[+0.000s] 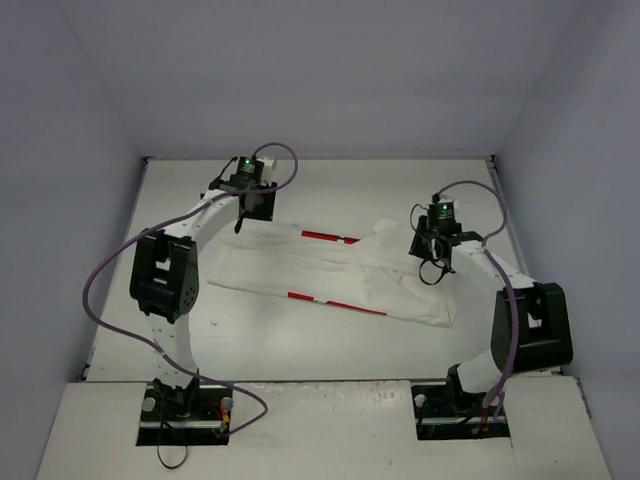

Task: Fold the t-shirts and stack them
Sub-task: Fold the other side of the tshirt into a rectangle

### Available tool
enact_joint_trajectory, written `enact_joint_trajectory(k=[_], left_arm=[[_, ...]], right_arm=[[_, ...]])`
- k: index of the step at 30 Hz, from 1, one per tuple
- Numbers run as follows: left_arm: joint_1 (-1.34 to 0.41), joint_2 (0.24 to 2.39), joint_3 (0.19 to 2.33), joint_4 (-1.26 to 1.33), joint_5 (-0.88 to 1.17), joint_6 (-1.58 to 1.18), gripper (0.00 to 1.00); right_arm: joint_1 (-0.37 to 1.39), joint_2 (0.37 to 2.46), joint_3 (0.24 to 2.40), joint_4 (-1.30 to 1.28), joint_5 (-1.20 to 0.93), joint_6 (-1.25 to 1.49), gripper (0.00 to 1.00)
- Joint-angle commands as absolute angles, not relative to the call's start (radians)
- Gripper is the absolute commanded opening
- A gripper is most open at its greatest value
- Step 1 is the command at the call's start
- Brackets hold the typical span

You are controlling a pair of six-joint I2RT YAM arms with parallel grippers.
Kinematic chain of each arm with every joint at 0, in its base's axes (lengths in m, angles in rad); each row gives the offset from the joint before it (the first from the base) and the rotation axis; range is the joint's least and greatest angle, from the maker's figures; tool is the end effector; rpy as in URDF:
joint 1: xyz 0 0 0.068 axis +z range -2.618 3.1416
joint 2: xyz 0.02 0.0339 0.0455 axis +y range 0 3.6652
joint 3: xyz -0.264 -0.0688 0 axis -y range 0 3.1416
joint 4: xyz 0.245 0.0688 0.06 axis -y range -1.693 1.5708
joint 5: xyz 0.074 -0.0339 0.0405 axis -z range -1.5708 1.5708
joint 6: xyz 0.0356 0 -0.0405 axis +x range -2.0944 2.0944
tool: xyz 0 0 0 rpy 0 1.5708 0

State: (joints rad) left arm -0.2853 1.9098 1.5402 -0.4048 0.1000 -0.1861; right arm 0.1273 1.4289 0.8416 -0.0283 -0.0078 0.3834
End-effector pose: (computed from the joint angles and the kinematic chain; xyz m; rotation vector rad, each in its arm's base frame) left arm 0.4175 -0.1262 0.2534 0.1671 2.3613 -0.3477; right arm 0.3068 0.0395 0.2257 0.2768 2.1845 0.2962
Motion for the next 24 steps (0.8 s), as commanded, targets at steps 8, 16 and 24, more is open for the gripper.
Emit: enact_joint_trajectory(k=[8,16,24], left_arm=[[-0.300,2.079,1.594,-0.500,0.065,-0.296,0.30],[-0.219,2.200,1.749,-0.517,0.051,-0.305,0.30],[-0.184,2.232,1.954,-0.512,0.117,-0.231,0.31]], right_arm=[[0.170,1.698,0.957,0.055,-0.066,0.345,0.27],[0.176,1.919,1.139,0.063,-0.083,0.298,0.30],[0.184,2.021,1.343,0.063,-0.140,0.233,0.31]])
